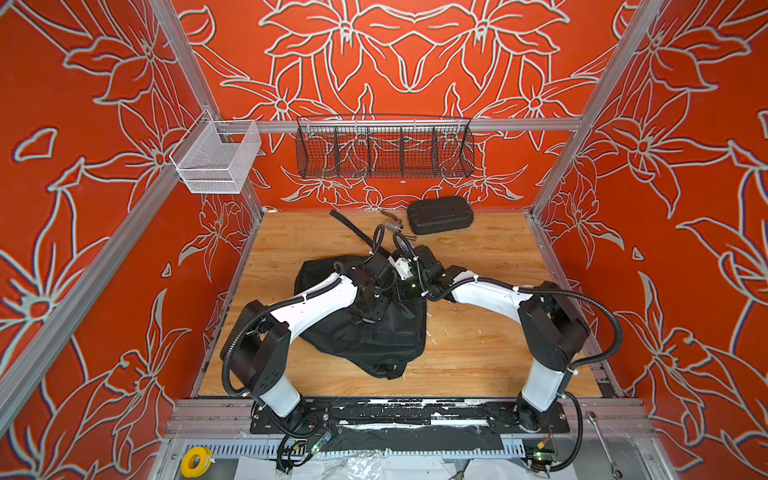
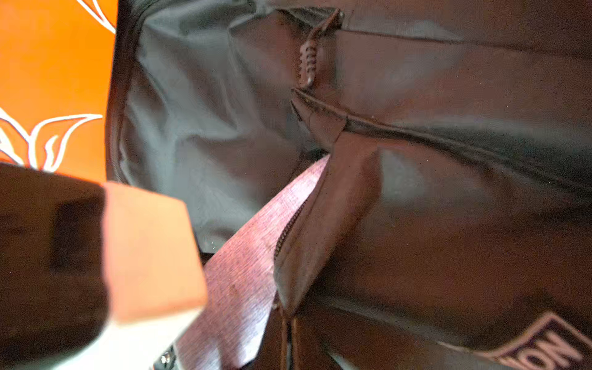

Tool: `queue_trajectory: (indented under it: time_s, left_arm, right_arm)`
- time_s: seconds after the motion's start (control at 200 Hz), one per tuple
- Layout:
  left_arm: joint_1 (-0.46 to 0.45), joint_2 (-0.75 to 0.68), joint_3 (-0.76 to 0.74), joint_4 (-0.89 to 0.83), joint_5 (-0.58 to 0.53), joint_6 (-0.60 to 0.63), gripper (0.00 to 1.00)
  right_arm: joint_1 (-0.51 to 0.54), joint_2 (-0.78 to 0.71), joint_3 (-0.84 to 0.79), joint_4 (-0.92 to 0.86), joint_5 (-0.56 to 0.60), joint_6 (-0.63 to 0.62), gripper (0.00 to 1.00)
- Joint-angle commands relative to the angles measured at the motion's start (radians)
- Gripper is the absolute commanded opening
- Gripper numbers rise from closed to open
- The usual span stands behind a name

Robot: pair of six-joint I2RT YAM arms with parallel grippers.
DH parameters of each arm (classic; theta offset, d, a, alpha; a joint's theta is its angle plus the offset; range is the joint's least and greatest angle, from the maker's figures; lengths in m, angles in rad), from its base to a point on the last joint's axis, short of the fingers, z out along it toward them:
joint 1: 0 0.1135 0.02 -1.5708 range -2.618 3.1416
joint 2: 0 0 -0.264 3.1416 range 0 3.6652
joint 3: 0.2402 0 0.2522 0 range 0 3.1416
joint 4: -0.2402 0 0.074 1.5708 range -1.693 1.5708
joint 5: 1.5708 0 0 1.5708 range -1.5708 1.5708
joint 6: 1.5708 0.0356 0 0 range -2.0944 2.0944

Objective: Pack the student bag

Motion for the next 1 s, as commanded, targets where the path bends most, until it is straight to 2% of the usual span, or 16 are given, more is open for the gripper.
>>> queue_trajectory:
  time_s: [0.0, 0.155, 0.295, 0.51, 0.645, 0.806, 0.906, 0.926, 0.996]
  left_arm:
    - [-0.007, -0.043, -0.050, 0.195, -0.048, 0.033, 0.17]
    - [-0.023, 0.004, -0.017, 0.133, 0.021, 0.158, 0.21]
    - [-0.028, -0.010, -0.044, 0.194, 0.149, 0.213, 0.22]
    - [-0.027, 0.012, -0.008, 0.095, 0.128, 0.373, 0.22]
    - [-0.019, 0.037, 0.007, 0.146, 0.110, 0.346, 0.22]
    - [-0.017, 0.078, 0.031, 0.259, 0.119, 0.311, 0.26]
    - [-0.012, 0.152, 0.091, 0.237, 0.044, 0.252, 0.27]
    - [-0.010, 0.174, 0.112, 0.217, 0.024, 0.233, 0.29]
    - [-0.010, 0.216, 0.161, 0.174, -0.019, 0.178, 0.46]
  right_arm:
    - [0.013, -0.002, 0.030, 0.031, -0.157, 0.023, 0.00]
    - [-0.011, 0.016, 0.068, -0.004, -0.178, -0.010, 0.00]
    - [-0.028, 0.045, 0.095, 0.049, -0.262, 0.025, 0.00]
    - [-0.042, 0.058, 0.142, -0.082, -0.264, -0.078, 0.00]
    - [-0.048, 0.066, 0.139, -0.046, -0.310, -0.043, 0.00]
    - [-0.046, 0.070, 0.080, 0.073, -0.366, 0.062, 0.00]
    - [-0.046, 0.070, 0.063, 0.102, -0.365, 0.090, 0.00]
    - [-0.046, 0.071, 0.063, 0.100, -0.364, 0.091, 0.00]
    - [-0.048, 0.069, 0.070, 0.090, -0.353, 0.088, 0.00]
